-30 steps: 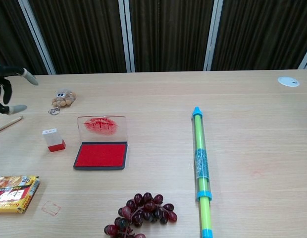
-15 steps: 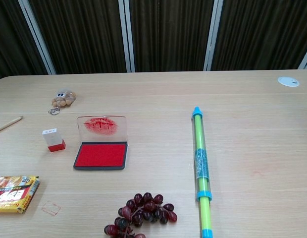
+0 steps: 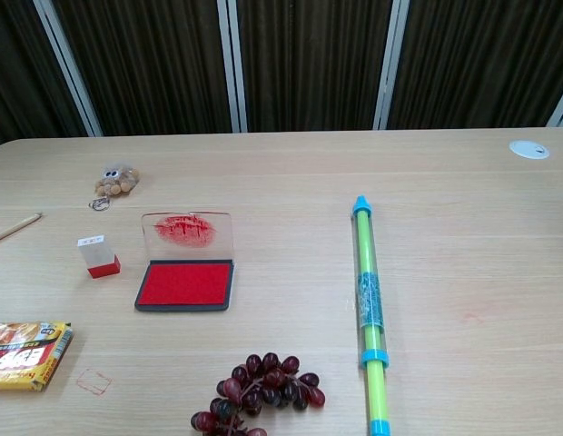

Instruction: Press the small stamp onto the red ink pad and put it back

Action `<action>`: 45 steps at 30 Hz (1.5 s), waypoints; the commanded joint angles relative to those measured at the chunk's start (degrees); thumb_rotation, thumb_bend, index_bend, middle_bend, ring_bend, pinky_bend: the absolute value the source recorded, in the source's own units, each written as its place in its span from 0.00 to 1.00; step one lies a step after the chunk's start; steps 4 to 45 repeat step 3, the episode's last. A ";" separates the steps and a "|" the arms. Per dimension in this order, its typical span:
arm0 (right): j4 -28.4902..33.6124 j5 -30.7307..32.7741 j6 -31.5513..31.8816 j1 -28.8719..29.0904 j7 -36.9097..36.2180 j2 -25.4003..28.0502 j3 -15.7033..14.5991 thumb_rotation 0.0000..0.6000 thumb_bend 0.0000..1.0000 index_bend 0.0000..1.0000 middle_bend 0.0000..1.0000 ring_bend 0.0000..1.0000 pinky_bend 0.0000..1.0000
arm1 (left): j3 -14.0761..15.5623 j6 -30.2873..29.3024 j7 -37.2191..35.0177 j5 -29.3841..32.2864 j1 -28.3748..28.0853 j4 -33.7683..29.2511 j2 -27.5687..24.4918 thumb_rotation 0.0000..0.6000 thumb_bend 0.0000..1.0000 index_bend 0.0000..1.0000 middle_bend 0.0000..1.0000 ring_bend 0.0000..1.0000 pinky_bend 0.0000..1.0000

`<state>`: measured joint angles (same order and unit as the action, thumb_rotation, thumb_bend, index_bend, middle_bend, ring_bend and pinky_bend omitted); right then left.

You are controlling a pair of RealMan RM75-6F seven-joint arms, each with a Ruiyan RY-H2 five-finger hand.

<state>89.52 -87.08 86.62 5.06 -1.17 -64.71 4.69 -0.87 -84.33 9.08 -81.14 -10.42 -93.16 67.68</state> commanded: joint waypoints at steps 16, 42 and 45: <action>0.54 -0.37 0.54 -0.42 -0.59 0.41 -0.23 1.00 0.00 0.00 0.00 0.00 0.00 | -0.11 0.37 -0.95 -0.66 0.16 -0.29 -0.73 1.00 0.00 0.00 0.00 0.00 0.00; 0.54 -0.37 0.54 -0.42 -0.59 0.41 -0.23 1.00 0.00 0.00 0.00 0.00 0.00 | -0.11 0.37 -0.95 -0.66 0.16 -0.29 -0.73 1.00 0.00 0.00 0.00 0.00 0.00; 0.54 -0.37 0.54 -0.42 -0.59 0.41 -0.23 1.00 0.00 0.00 0.00 0.00 0.00 | -0.11 0.37 -0.95 -0.66 0.16 -0.29 -0.73 1.00 0.00 0.00 0.00 0.00 0.00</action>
